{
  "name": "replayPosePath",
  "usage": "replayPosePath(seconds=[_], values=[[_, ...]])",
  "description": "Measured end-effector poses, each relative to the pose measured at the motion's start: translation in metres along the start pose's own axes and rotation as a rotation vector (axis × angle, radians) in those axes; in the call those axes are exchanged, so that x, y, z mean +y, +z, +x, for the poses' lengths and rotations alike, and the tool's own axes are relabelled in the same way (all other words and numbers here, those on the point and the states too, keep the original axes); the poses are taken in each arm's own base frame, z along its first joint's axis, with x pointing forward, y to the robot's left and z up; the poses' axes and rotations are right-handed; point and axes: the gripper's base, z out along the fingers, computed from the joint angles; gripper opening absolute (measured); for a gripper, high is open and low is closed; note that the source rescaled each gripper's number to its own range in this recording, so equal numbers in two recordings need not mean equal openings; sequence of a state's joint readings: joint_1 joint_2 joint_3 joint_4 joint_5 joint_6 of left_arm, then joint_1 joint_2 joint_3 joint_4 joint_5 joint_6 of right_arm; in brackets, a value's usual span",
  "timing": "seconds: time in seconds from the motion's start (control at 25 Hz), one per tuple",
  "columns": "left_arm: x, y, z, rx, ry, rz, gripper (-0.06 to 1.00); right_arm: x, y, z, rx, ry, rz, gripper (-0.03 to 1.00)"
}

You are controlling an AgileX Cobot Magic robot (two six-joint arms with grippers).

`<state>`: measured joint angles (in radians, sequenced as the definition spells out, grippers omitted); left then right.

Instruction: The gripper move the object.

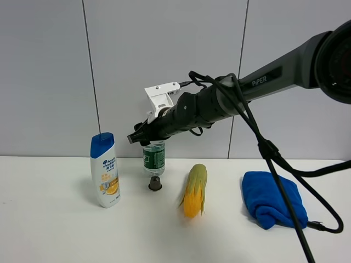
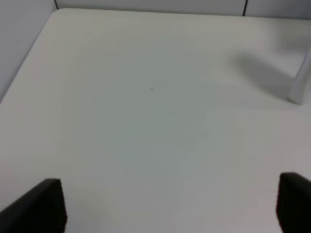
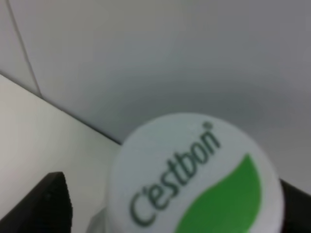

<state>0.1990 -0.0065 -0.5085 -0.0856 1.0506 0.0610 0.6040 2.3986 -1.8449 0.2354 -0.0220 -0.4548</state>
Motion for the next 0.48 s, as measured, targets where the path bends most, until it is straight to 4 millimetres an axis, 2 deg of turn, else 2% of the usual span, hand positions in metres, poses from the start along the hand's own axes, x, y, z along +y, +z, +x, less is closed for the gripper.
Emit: replayPosePath(seconds=[0.12,0.28,0.48], values=[[0.0,0.0,0.0,0.0,0.0,0.0,1.0,-0.002,-0.008,-0.01,0.006,0.007,-0.01,0.26],[0.0,0.0,0.0,0.0,0.0,0.0,1.0,-0.008,-0.031,-0.043,-0.026,0.006,-0.016,0.45],[0.0,0.0,0.0,0.0,0.0,0.0,1.0,-0.015,-0.074,-0.087,-0.039,-0.01,-0.042,0.5]])
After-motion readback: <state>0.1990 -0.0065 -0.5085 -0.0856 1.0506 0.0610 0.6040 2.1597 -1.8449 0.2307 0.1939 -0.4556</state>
